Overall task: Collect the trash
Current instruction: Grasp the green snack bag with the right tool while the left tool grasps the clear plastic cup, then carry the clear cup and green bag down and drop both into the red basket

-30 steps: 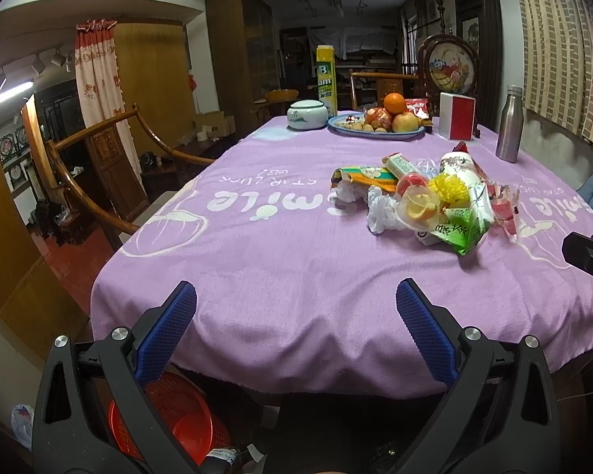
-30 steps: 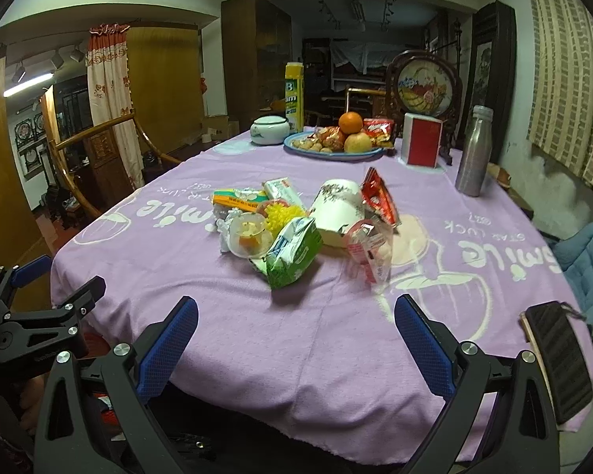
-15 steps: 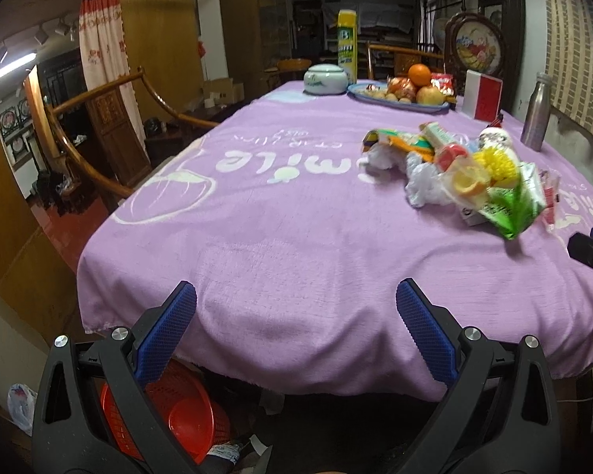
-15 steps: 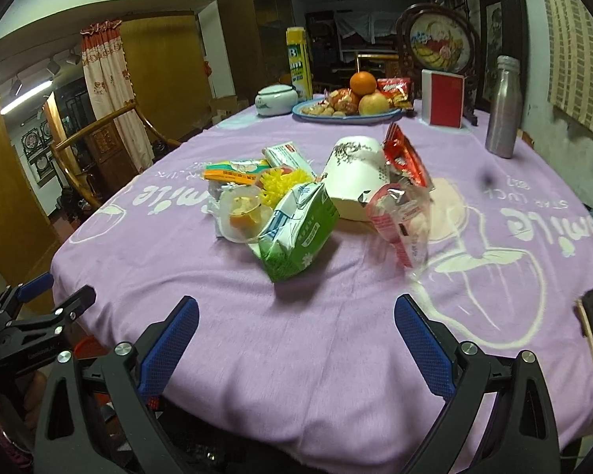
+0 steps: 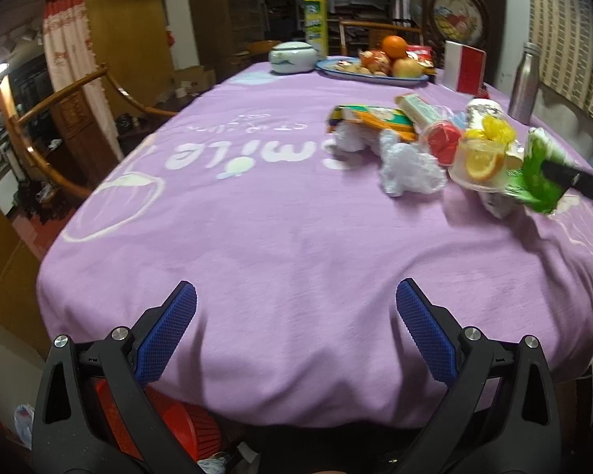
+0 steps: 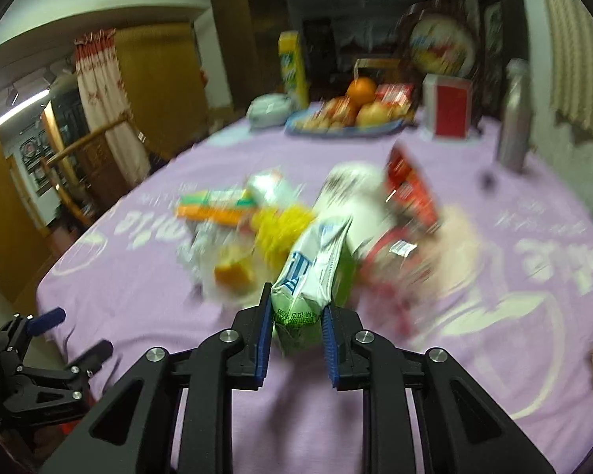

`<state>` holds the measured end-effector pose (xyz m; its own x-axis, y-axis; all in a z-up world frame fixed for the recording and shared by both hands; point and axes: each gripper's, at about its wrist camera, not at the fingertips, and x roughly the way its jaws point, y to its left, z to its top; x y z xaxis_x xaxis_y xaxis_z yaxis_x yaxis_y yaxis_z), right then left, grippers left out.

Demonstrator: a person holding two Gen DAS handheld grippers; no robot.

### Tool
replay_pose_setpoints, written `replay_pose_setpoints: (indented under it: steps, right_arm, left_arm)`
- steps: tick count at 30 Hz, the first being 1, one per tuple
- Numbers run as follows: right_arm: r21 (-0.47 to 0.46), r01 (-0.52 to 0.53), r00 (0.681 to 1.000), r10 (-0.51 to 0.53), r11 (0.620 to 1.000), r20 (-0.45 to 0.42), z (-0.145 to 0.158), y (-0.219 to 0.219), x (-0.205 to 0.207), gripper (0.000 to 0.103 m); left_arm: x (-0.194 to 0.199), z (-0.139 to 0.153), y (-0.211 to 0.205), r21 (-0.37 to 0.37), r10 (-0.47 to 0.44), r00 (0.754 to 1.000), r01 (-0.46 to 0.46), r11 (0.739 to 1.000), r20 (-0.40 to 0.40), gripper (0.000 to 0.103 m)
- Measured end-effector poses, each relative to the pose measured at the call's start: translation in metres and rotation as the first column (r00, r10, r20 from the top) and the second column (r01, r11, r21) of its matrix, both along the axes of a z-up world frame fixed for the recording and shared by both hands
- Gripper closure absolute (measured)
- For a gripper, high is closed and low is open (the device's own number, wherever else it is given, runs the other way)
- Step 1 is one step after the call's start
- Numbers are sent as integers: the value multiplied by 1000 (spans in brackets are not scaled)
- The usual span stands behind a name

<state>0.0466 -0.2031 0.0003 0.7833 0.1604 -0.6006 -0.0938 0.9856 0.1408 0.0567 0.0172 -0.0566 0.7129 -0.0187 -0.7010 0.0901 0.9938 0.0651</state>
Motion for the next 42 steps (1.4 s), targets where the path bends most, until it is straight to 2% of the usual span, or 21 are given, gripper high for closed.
replay_pose_setpoints:
  steps: [2, 7, 9, 10, 11, 12, 13, 14, 15, 20, 24, 28, 29, 31, 32, 33, 34, 37, 42]
  right_arm:
    - [13, -12, 999, 11, 1000, 51, 13, -11, -11, 81]
    - [-18, 7, 998, -6, 1000, 67, 14, -21, -17, 79]
    - [-20, 4, 999, -3, 1000, 39, 4, -21, -12, 71]
    - [-22, 7, 1000, -7, 1000, 25, -1, -20, -10, 60]
    - [-20, 10, 1000, -9, 1000, 8, -8, -19, -8, 56]
    - [-28, 14, 1000, -14, 1000, -3, -17, -16, -8, 56]
    - [-35, 18, 1000, -18, 999, -14, -21, -16, -8, 57]
    - [-41, 23, 999, -24, 999, -27, -26, -17, -7, 73]
    - [-39, 34, 999, -35, 999, -26, -26, -19, -8, 83]
    - [42, 111, 991, -113, 993, 67, -5, -55, -24, 84]
    - [59, 139, 988, -143, 989, 61, -3, -71, -27, 84]
    - [68, 148, 988, -151, 987, 39, -12, -80, -27, 84]
    - [71, 148, 988, -151, 986, 34, -14, -82, -26, 84]
    - [82, 146, 989, -149, 986, 25, -17, -83, -25, 84]
    - [88, 144, 989, -146, 986, 18, -20, -85, -23, 84]
    - [90, 143, 989, -145, 986, 16, -20, -85, -25, 84]
    - [92, 143, 989, -145, 985, 14, -20, -85, -25, 84]
    - [106, 140, 989, -144, 984, 29, -17, -87, -28, 84]
    - [133, 117, 990, -127, 984, 69, -3, -84, -37, 84]
  left_arm:
    - [5, 0, -9, -18, -32, 999, 32, 999, -10, 6]
    - [8, 1, -31, -38, -105, 994, 104, 994, -23, 6]
    - [9, 1, -39, -45, -135, 990, 134, 990, -28, 6]
    - [9, 1, -42, -47, -145, 989, 144, 988, -29, 6]
    - [10, 2, -46, -49, -160, 987, 159, 986, -28, 6]
    - [10, 2, -49, -49, -167, 985, 166, 985, -28, 6]
    - [12, 3, -53, -50, -177, 984, 175, 983, -29, 6]
    - [13, 4, -57, -54, -188, 982, 186, 981, -32, 6]
    - [15, 4, -60, -56, -198, 980, 196, 979, -35, 6]
    - [28, 4, -91, -57, -285, 957, 283, 958, -43, 6]
    - [43, 0, -123, -51, -354, 934, 351, 935, -52, 6]
    - [60, -8, -134, -94, -345, 935, 337, 937, -84, 6]
    - [65, -9, -133, -122, -339, 937, 327, 937, -90, 7]
    - [72, -13, -132, -163, -328, 938, 308, 937, -111, 23]
    - [73, -14, -131, -174, -330, 936, 307, 936, -120, 27]
    - [73, -13, -131, -164, -322, 940, 302, 939, -112, 34]
    - [71, -12, -130, -161, -326, 939, 307, 938, -109, 47]
    - [63, -5, -122, -195, -336, 937, 314, 929, -95, 49]
    - [41, 19, -90, -173, -291, 957, 283, 943, -22, 49]
